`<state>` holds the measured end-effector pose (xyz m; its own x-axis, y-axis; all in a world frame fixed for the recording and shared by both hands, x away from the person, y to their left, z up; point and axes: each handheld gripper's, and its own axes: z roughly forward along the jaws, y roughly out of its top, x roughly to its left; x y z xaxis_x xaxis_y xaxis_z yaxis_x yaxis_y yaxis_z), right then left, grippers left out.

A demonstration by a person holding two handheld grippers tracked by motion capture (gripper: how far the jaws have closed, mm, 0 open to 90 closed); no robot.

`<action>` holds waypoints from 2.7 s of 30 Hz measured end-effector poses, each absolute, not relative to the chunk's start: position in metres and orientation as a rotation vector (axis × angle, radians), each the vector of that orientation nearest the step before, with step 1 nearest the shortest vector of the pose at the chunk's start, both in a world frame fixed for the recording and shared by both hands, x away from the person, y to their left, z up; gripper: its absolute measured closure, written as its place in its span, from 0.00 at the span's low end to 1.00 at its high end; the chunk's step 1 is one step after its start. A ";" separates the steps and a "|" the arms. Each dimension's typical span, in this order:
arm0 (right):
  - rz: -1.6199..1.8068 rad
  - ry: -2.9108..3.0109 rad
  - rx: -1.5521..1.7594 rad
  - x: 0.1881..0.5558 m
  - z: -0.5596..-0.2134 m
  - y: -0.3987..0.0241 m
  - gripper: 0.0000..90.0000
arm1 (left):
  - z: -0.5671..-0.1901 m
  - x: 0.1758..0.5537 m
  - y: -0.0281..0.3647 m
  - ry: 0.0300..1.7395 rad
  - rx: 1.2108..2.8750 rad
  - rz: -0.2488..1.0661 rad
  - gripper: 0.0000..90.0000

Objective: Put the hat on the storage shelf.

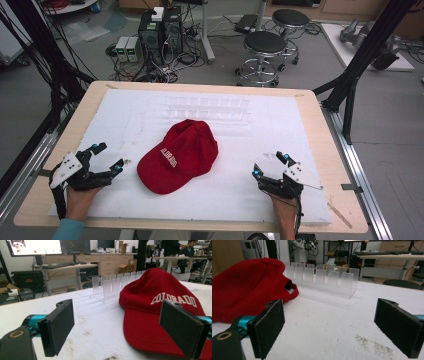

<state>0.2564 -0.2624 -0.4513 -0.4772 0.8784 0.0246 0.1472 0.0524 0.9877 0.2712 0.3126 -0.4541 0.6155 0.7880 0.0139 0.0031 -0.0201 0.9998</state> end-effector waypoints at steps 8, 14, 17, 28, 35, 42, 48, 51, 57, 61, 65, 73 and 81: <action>1.485 1.694 1.033 0.256 -0.451 -0.263 0.09 | -0.454 0.271 0.313 0.714 1.467 0.712 0.15; 1.485 1.689 1.024 0.256 -0.452 -0.263 0.09 | -0.454 0.272 0.313 0.715 1.466 0.713 0.15; 1.483 1.689 1.024 0.256 -0.452 -0.263 0.09 | -0.454 0.272 0.313 0.713 1.465 0.714 0.15; 1.480 1.688 1.024 0.256 -0.452 -0.263 0.09 | -0.454 0.271 0.314 0.697 1.455 0.711 0.14; 1.477 1.692 1.020 0.256 -0.451 -0.263 0.09 | -0.445 0.272 0.313 0.702 1.461 0.657 0.14; 1.481 1.696 1.027 0.256 -0.451 -0.262 0.09 | -0.410 0.279 0.293 0.637 1.530 0.659 0.14; 1.478 1.695 1.020 0.256 -0.451 -0.263 0.09 | -0.394 0.285 0.278 0.617 1.564 0.643 0.14; 1.479 1.698 1.028 0.256 -0.451 -0.263 0.09 | -0.380 0.292 0.265 0.616 1.626 0.606 0.14; 1.476 1.696 1.023 0.256 -0.451 -0.263 0.09 | -0.363 0.304 0.243 0.588 1.741 0.531 0.14; 1.479 1.695 1.029 0.256 -0.451 -0.262 0.09 | -0.359 0.314 0.228 0.587 1.787 0.466 0.14; 1.479 1.697 1.022 0.256 -0.451 -0.263 0.09 | -0.358 0.321 0.211 0.578 1.853 0.416 0.14; 1.479 1.696 1.028 0.256 -0.451 -0.262 0.09 | -0.364 0.341 0.184 0.610 1.981 0.308 0.19; 1.481 1.699 1.029 0.256 -0.451 -0.262 0.09 | -0.371 0.351 0.164 0.649 2.088 0.292 0.27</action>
